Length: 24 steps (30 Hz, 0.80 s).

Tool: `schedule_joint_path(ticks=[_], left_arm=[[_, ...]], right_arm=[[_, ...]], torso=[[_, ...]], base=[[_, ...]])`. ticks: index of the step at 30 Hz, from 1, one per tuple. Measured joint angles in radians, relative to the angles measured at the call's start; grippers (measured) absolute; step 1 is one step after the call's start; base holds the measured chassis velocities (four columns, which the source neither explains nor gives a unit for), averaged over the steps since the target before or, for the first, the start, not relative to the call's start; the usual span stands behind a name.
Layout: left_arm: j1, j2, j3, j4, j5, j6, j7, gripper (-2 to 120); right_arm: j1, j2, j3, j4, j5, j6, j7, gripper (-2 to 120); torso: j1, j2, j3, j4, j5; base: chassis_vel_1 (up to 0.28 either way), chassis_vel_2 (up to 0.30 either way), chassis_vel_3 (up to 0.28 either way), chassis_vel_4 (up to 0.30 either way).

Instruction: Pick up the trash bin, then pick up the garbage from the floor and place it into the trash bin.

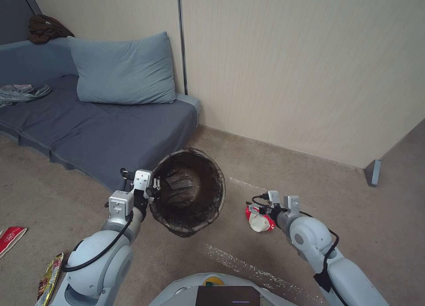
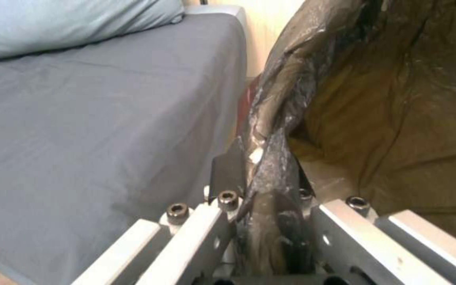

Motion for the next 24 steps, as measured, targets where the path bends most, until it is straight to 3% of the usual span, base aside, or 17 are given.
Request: schedule_joint_path(ticks=[6,24], left_arm=[[0.001,-0.005,-0.002,0.000,0.007,0.000,0.001,0],[0.006,-0.009,0.008,0.000,0.010,0.000,0.006,0]], right_arm=[[0.010,-0.039,-0.028,-0.100,-0.144,0.004,-0.039,100],[0.076,-0.066,-0.113,-0.215,-0.169,0.008,-0.087,100]], torso=[[0.000,0.000,0.000,-0.0002,-0.0002],[0.000,0.000,0.000,0.0000,-0.0001]], base=[[0.000,0.000,0.000,0.000],[0.000,0.000,0.000,0.000]])
